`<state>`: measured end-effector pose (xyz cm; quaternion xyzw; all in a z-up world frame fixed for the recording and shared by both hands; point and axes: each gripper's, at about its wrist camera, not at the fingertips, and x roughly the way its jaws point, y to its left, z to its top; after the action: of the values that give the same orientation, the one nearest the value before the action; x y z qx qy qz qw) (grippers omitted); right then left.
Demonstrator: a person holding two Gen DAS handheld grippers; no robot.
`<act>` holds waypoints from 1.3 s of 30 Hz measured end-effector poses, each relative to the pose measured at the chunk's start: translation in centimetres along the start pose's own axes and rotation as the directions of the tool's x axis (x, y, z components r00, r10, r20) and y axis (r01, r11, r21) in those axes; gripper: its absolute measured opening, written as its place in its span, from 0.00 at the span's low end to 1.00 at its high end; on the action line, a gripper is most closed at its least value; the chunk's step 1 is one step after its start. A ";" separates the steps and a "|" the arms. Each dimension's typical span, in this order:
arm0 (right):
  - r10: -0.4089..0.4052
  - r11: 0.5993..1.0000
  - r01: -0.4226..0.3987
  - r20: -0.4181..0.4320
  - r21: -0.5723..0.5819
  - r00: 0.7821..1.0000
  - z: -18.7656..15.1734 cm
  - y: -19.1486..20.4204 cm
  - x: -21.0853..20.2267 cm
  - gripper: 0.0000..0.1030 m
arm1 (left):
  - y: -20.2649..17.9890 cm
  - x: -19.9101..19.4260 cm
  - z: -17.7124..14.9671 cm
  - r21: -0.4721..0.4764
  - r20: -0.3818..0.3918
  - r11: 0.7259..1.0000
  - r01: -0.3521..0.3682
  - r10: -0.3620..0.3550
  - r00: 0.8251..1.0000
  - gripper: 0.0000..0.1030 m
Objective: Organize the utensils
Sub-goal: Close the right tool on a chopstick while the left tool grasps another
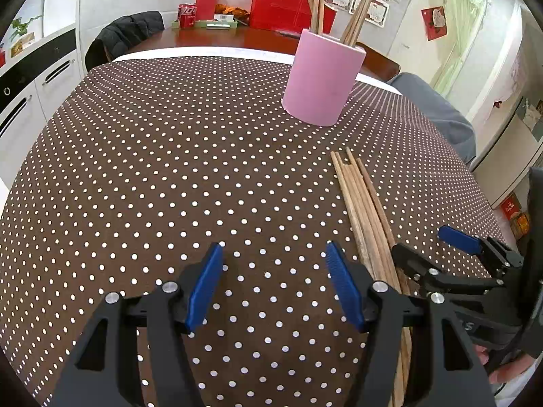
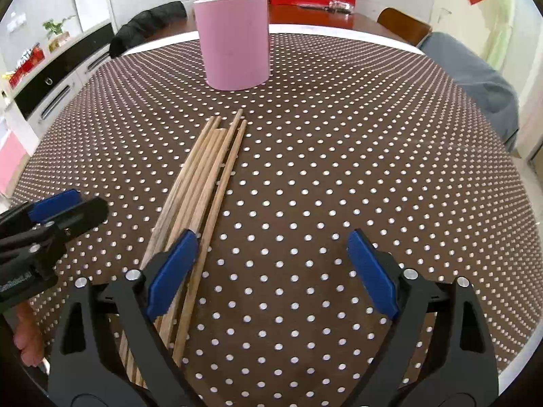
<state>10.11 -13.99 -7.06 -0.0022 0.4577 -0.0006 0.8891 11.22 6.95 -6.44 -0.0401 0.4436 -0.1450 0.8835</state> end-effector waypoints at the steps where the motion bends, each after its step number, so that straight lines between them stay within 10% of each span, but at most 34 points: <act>1: -0.009 1.000 0.009 0.003 -0.006 1.000 0.0 0.2 0.0 0.83 | 0.0 -0.1 0.0 0.000 -0.002 1.000 -0.002 0.002 1.000 0.61; 4: 0.002 1.000 -0.002 0.010 -0.025 1.000 0.2 0.8 0.0 0.65 | -0.4 -0.1 0.1 0.004 -0.001 1.000 0.021 -0.021 1.000 0.61; 6: 0.018 0.999 -0.016 0.021 -0.049 1.000 0.2 1.4 -0.3 0.32 | -0.8 -0.1 0.2 0.005 -0.010 0.999 0.049 -0.049 0.999 0.61; 9: 0.040 0.997 -0.038 0.036 -0.065 0.999 0.5 1.5 -0.1 0.07 | -1.7 0.0 0.4 0.013 -0.023 0.996 0.086 -0.086 0.996 0.61; 15: 0.133 0.991 -0.133 0.032 0.022 0.991 0.4 -0.8 0.2 0.05 | -4.0 0.9 0.6 0.065 -0.089 0.992 0.104 -0.098 0.991 0.61; 25: 0.225 0.967 -0.229 0.044 0.111 0.973 0.0 -3.2 -0.2 0.05 | -7.8 2.2 1.6 0.167 -0.112 0.983 -0.074 0.094 0.989 0.62; 39: 0.276 0.949 -0.280 0.048 0.147 0.960 -0.6 -4.7 -0.7 0.05 | -11.0 5.0 4.8 0.215 -0.207 0.952 -0.216 0.261 0.943 0.74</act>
<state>9.20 -18.65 -6.83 0.1301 0.4402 0.0897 0.8839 15.48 -5.34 -5.20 0.1155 0.5297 -0.0819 0.8363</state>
